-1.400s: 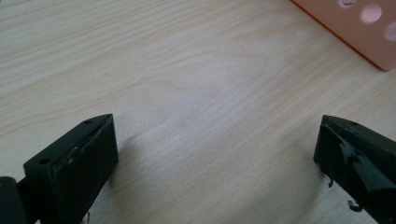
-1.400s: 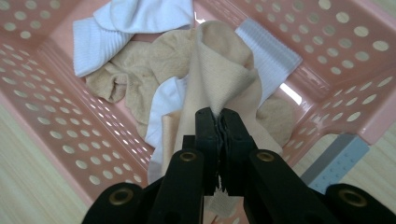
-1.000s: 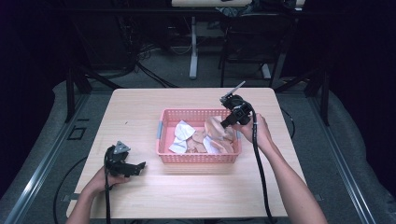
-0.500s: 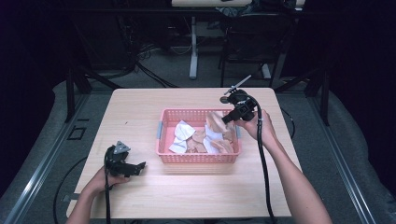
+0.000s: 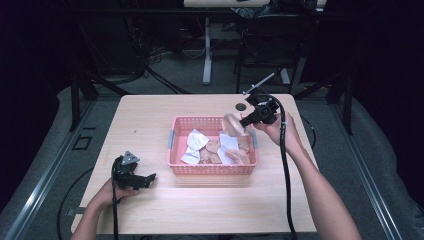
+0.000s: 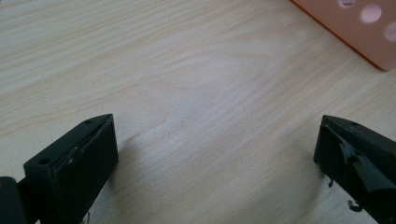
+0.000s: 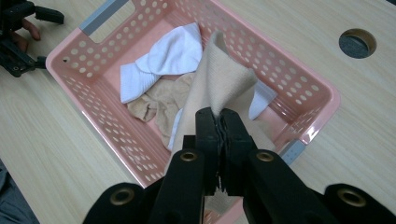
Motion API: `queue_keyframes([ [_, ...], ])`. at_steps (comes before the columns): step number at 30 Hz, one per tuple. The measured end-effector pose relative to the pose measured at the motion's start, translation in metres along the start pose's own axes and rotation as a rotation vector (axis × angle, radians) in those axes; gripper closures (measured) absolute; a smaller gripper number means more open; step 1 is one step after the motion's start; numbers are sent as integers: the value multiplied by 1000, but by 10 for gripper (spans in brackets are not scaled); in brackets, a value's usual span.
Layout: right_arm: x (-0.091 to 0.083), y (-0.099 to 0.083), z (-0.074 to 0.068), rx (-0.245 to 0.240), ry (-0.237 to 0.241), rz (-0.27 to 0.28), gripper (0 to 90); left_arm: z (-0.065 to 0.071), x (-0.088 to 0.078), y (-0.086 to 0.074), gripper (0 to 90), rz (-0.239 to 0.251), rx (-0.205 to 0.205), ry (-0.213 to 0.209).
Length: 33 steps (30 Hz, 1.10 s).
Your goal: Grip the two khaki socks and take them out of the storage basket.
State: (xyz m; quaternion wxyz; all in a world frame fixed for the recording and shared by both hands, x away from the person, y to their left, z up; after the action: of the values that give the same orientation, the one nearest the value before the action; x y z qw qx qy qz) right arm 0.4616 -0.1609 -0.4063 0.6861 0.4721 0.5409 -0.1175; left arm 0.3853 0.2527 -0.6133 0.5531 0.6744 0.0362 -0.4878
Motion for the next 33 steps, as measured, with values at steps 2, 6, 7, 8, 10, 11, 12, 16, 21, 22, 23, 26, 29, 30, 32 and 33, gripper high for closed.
queue_keyframes([
  [2,-4,0,2,3,-1,5,877,0,0,0,0,-1,1,1],
  [6,-13,-2,7,11,-4,18,877,0,0,0,0,-1,1,1],
  [7,-13,-2,7,11,-4,18,877,0,0,0,0,-1,1,1],
  [8,-15,-3,8,18,-7,17,877,0,0,0,0,-1,1,0],
  [10,-20,-6,13,23,-11,26,877,0,0,0,0,-1,1,1],
  [11,-22,-8,14,29,-15,23,877,0,0,0,0,-1,1,1],
  [12,-22,-8,14,29,-15,23,877,0,0,0,0,-1,1,1],
  [16,-31,-14,22,40,-24,30,877,0,0,0,0,-1,1,1],
  [21,-40,-22,31,59,-35,43,877,0,0,0,0,-1,1,1],
  [22,-42,-25,35,64,-41,49,877,0,0,0,0,0,0,1],
  [23,-42,-25,35,64,-41,49,877,0,0,0,0,-1,1,1],
  [26,-46,-33,42,76,-55,37,877,0,0,0,0,0,1,1],
  [29,-48,-37,46,85,-62,34,877,0,0,0,0,-1,2,1],
  [30,-49,-39,48,90,-66,37,877,0,0,0,0,-1,2,1],
  [32,-51,-44,53,99,-73,37,877,0,0,0,0,-1,1,0],
  [33,-51,-47,56,102,-78,31,877,0,0,0,0,-1,1,0],
])
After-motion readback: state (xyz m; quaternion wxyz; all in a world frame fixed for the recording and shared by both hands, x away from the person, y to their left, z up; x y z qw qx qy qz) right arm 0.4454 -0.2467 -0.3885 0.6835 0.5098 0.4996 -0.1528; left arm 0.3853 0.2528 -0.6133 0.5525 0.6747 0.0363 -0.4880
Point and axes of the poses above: each handheld gripper's, and its own axes: x roughly forward along the jaws, y roughly out of its top, z roughly to its right, the point moved 3 cm from there along x, roughly forward along the jaws, and after that the axes turned 7 degrees about -y, right-handed, at the moved point
